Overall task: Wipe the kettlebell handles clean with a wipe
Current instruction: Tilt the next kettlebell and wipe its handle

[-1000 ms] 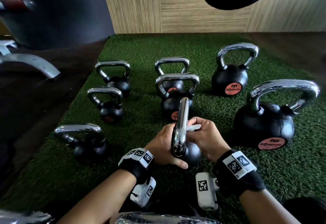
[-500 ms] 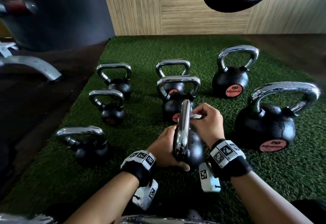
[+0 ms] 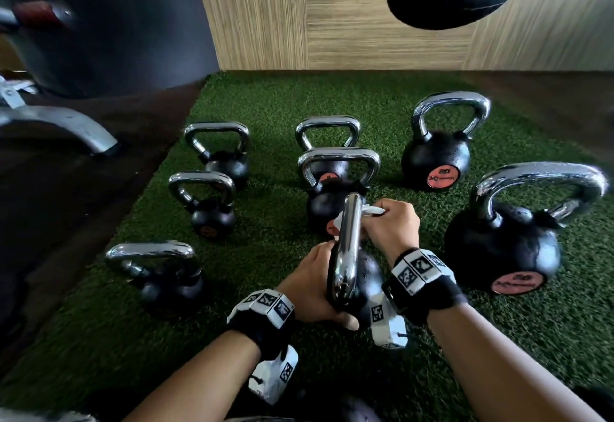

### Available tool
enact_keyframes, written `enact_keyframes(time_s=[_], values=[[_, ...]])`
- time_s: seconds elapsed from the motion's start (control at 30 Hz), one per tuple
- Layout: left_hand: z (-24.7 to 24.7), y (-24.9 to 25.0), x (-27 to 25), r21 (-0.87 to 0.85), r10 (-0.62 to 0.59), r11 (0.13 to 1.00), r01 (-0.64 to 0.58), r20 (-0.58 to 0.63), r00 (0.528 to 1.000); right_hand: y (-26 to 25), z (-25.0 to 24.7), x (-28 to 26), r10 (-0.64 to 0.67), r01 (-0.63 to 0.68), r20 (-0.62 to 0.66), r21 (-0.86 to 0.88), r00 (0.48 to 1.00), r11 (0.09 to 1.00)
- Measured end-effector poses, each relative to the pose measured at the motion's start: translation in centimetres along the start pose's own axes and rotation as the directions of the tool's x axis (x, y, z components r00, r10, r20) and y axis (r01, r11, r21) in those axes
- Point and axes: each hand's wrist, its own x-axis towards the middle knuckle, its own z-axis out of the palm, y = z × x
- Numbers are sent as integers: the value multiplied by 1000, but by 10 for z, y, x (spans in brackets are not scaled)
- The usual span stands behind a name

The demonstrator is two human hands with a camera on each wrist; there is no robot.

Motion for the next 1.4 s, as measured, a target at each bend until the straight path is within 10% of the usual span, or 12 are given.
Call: enact_keyframes(time_s=[0.27,0.5,0.7,0.93,1.2,1.4], values=[[-35,11,1,80,-58,996,42,212,976,1,5,-10,111,-98,103,-125,988,987],[-108,52,-12,-67,-187,981,180,-126,974,-13,-21,-5,-267,303,231,-137,936,943],[-116,112,-16,368,-148,913,176,-103,984,-30,-37,10,-455,576,449,-179,769,798],[-113,127,6,341,-243,906,253,-72,967,-34,-38,10,-422,548,410,-266,809,793],[-157,111,19,445,-89,895,-45,275,957,-14,-77,-35,-396,456,243,-291,885,841],[-160,108,27,521,-25,842,-138,295,955,-2,-93,-66,-422,475,228,-300,878,827]])
